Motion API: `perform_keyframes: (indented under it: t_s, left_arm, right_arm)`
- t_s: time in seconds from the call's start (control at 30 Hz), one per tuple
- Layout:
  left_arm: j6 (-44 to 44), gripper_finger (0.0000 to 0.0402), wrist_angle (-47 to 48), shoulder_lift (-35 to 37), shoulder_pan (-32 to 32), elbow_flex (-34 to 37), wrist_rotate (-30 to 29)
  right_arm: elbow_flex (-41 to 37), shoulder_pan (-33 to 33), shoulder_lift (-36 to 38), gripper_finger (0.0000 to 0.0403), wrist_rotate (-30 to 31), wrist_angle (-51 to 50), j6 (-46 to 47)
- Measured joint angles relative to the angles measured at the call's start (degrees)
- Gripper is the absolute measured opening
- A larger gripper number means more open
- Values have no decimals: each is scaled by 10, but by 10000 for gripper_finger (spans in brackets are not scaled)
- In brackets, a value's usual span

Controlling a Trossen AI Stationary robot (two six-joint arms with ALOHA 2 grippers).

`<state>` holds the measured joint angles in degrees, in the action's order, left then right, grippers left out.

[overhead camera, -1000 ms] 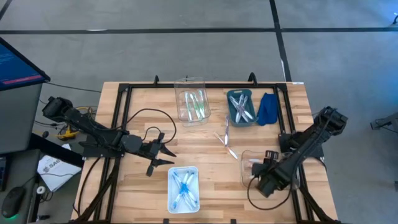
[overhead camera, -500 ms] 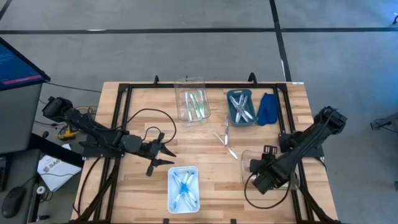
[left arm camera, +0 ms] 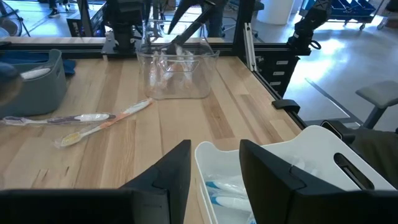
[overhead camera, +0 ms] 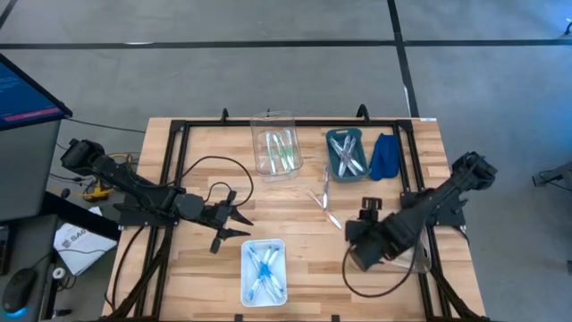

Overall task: Pick & Place Toothbrushes
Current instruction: Put the purple toothbrush into the green bin

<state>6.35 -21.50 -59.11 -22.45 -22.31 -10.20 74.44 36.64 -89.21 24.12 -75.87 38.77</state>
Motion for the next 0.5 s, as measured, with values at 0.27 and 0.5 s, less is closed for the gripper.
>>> perform_keyframes:
  t_s: [0.27, 0.5]
  left_arm:
    - [0, 131, 0, 0, 0, 0, 0]
    - [0, 131, 0, 0, 0, 0, 0]
  right_arm:
    - [36, -85, 0, 189, 0, 20, -78]
    - [55, -156, 0, 184, 0, 87, -122]
